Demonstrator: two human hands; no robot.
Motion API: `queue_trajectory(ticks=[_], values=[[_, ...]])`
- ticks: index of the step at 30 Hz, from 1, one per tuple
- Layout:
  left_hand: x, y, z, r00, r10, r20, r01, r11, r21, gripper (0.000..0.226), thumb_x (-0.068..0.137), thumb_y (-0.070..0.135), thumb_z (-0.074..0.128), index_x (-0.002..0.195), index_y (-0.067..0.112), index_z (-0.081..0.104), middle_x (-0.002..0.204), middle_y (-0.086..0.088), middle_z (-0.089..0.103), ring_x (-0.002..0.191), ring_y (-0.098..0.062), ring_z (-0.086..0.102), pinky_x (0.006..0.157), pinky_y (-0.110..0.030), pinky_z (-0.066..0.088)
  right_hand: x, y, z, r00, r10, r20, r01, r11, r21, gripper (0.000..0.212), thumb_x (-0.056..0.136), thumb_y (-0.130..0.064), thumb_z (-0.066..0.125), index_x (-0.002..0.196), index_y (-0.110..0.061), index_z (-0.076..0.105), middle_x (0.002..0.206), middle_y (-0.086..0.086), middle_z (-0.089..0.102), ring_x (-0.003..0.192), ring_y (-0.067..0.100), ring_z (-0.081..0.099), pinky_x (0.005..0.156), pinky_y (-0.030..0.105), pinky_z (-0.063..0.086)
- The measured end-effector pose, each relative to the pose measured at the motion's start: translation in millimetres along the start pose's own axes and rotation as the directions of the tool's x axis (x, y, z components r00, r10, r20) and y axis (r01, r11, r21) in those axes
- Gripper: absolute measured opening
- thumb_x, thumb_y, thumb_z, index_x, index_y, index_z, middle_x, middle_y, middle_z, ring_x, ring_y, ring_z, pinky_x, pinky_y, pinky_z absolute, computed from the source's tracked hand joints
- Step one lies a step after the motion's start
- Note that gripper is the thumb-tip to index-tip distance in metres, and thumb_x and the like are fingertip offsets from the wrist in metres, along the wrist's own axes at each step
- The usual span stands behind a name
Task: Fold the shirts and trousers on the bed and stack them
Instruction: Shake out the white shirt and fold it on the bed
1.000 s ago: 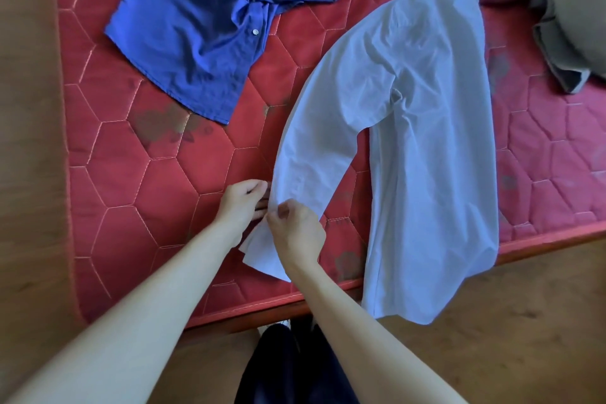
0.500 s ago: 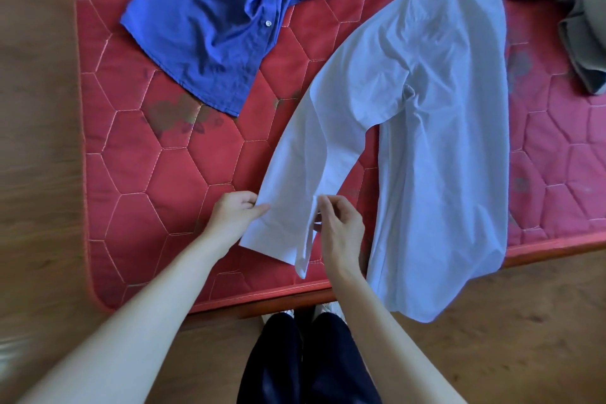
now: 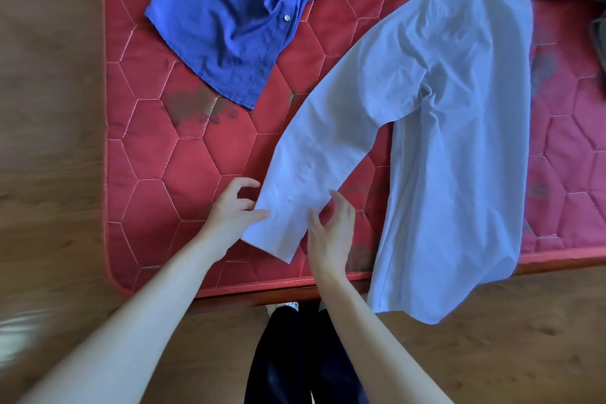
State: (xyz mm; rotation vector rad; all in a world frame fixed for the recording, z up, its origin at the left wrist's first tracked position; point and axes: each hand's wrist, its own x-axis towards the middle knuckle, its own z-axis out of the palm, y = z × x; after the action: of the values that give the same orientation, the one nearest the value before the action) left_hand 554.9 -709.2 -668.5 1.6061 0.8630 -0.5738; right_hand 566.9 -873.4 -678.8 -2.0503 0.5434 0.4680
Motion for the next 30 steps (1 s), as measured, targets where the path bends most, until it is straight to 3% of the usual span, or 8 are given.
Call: queue_trajectory(ticks=[3, 7, 11, 18, 21, 25, 27, 30], values=[[-7, 5, 0, 0.996, -0.067, 0.066, 0.078, 0.981, -0.177, 0.052, 0.081, 0.009, 0.075, 0.125, 0.025, 0.054, 0.104, -0.008, 0.072, 0.097, -0.023, 0.07, 0.086, -0.034, 0.054, -6, 11, -12, 0.977, 0.175, 0.119, -0.194, 0.966, 0.169, 0.054, 0.09, -0.035, 0.063, 0.138, -0.021, 0.043, 0.128, -0.011, 0.054, 0.118, 0.008, 0.053, 0.087, 0.02, 0.043], [-23, 14, -6, 0.985, -0.024, 0.17, 0.077, 0.948, -0.31, 0.026, 0.087, 0.009, 0.067, 0.113, 0.014, 0.067, 0.101, -0.005, 0.075, 0.092, -0.018, 0.072, 0.065, -0.021, 0.056, -22, 11, -16, 0.901, 0.208, 0.382, -0.343, 0.88, 0.329, 0.024, 0.093, -0.031, 0.06, 0.084, -0.009, 0.055, 0.079, 0.002, 0.056, 0.075, 0.016, 0.054, 0.068, 0.029, 0.045], [-36, 23, -22, 0.99, 0.027, 0.14, -0.006, 0.989, -0.15, 0.015, 0.089, 0.007, 0.066, 0.103, 0.005, 0.07, 0.098, -0.013, 0.074, 0.083, -0.02, 0.072, 0.065, -0.021, 0.056, -46, -9, -18, 0.951, 0.162, 0.262, -0.26, 0.879, 0.401, 0.027, 0.09, -0.022, 0.061, 0.075, 0.0, 0.055, 0.065, 0.003, 0.051, 0.061, 0.014, 0.049, 0.058, 0.025, 0.041], [-44, 42, -82, 0.966, 0.197, 0.169, -0.183, 0.979, -0.092, 0.008, 0.081, 0.013, 0.075, 0.088, 0.015, 0.075, 0.09, -0.007, 0.076, 0.079, -0.016, 0.073, 0.066, -0.017, 0.054, -101, -45, 17, 0.994, 0.056, 0.098, -0.101, 0.833, 0.545, 0.027, 0.091, -0.026, 0.062, 0.07, -0.01, 0.057, 0.061, -0.002, 0.053, 0.06, 0.013, 0.049, 0.058, 0.026, 0.043], [-34, 22, -97, 0.98, 0.147, 0.135, -0.157, 0.985, 0.064, 0.007, 0.085, 0.004, 0.07, 0.086, 0.012, 0.072, 0.092, -0.017, 0.071, 0.083, -0.023, 0.065, 0.081, -0.033, 0.048, -113, -42, 57, 0.982, 0.168, 0.088, -0.189, 0.856, 0.48, 0.029, 0.091, -0.024, 0.061, 0.07, -0.005, 0.053, 0.06, 0.002, 0.052, 0.061, 0.016, 0.047, 0.06, 0.031, 0.042], [-12, 0, -116, 0.985, 0.162, 0.052, -0.167, 0.98, 0.106, 0.015, 0.083, 0.006, 0.073, 0.098, 0.008, 0.071, 0.087, -0.008, 0.069, 0.08, -0.017, 0.062, 0.071, -0.026, 0.047, -113, -34, 91, 0.988, 0.128, 0.082, -0.151, 0.898, 0.413, 0.033, 0.09, -0.03, 0.06, 0.081, 0.002, 0.057, 0.068, 0.006, 0.058, 0.066, 0.02, 0.054, 0.072, 0.047, 0.052], [-4, -14, -120, 0.986, 0.169, 0.005, -0.166, 0.966, 0.198, 0.024, 0.082, 0.002, 0.071, 0.106, 0.005, 0.068, 0.096, -0.012, 0.07, 0.087, -0.023, 0.065, 0.08, -0.033, 0.051, -112, -25, 99, 0.979, 0.157, 0.133, -0.189, 0.941, 0.28, 0.027, 0.092, -0.031, 0.056, 0.085, -0.006, 0.062, 0.079, 0.003, 0.067, 0.077, 0.019, 0.063, 0.082, 0.049, 0.053], [2, -36, -116, 0.971, 0.235, -0.053, -0.151, 0.767, 0.624, 0.034, 0.088, 0.009, 0.062, 0.122, 0.009, 0.059, 0.12, -0.013, 0.062, 0.107, -0.031, 0.058, 0.088, -0.037, 0.045, -105, -10, 100, 0.993, 0.118, 0.022, -0.118, 0.993, -0.006, 0.027, 0.096, -0.036, 0.048, 0.111, -0.017, 0.061, 0.102, -0.005, 0.066, 0.099, 0.017, 0.063, 0.08, 0.035, 0.049]])
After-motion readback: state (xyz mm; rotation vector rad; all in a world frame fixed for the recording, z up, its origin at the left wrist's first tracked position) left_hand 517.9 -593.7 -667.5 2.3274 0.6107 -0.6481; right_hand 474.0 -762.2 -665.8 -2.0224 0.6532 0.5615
